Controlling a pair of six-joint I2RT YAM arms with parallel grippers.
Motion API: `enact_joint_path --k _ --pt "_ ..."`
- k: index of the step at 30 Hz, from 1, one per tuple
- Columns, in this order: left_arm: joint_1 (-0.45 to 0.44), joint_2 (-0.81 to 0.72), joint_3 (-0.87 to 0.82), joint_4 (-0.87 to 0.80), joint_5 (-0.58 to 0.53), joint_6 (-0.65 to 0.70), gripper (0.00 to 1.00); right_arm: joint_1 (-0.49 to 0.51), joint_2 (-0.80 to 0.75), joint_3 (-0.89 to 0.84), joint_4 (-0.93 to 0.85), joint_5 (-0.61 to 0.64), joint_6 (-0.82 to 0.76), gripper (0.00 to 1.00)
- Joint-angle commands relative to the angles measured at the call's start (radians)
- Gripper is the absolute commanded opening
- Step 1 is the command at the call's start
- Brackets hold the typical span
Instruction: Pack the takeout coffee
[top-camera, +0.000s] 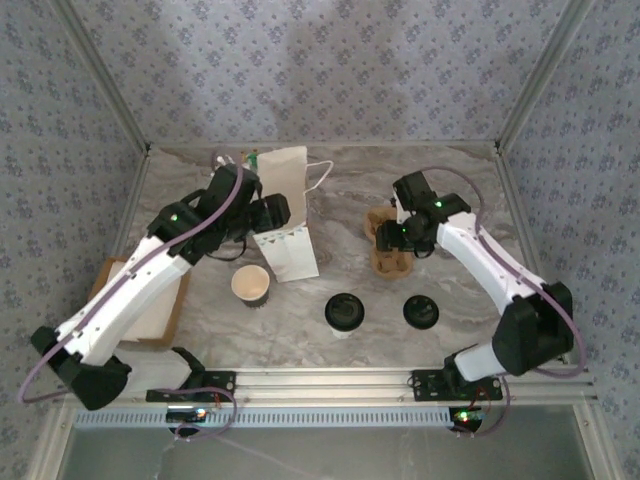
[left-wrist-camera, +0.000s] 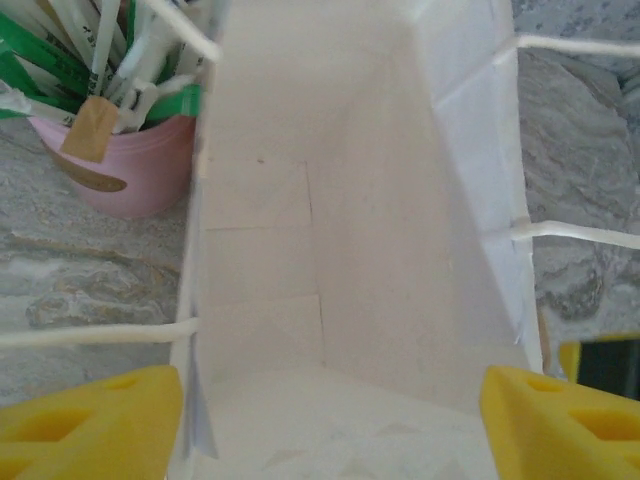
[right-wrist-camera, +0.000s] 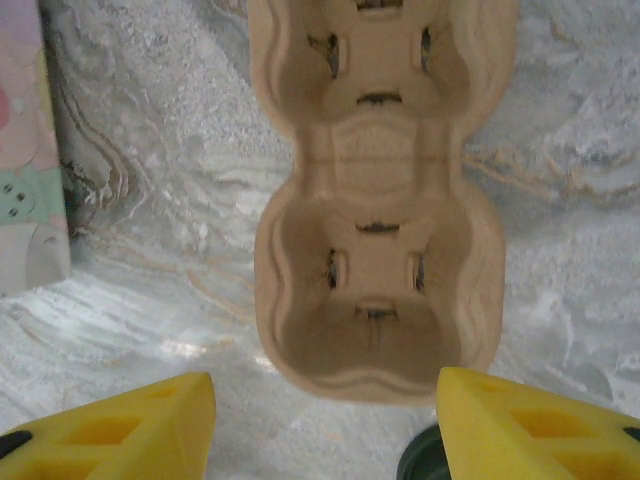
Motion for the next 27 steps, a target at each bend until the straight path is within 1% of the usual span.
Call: enact_joint_path --k 1,5,10,12,17,19,22,27 --pt "-0.031 -0.091 -0.035 0.026 -0.020 0.059 0.86 0.000 0.070 0.069 -0.013 0.036 -0.056 0.60" --pt "-0.054 -0.194 -0.112 0.069 -0.027 0.093 0.99 -0.003 0.163 0.134 -0.027 0.044 -0.088 0.58" --pt "-0.054 -0.276 -0.164 0.111 -0.008 0.120 0.99 -0.010 0.254 0.189 -0.036 0.041 -0.105 0.58" --pt "-0.054 -0.300 -0.179 0.116 -0.013 0.124 1.00 -0.009 0.286 0.209 -0.038 0.040 -0.111 0.54" --pt "-0.054 -0.358 -0.248 0.086 -0.100 0.104 0.99 -0.013 0.326 0.218 -0.053 0.073 -0.115 0.54" --pt "-0.051 -0.376 -0.277 0.071 -0.134 0.090 0.97 -0.016 0.335 0.217 -0.056 0.083 -0.116 0.54" --pt "-0.050 -0.407 -0.317 0.061 -0.167 0.071 0.90 -0.018 0.349 0.217 -0.056 0.087 -0.119 0.54" --pt "-0.041 -0.440 -0.366 0.041 -0.191 0.045 0.74 -0.023 0.373 0.218 -0.045 0.085 -0.118 0.50"
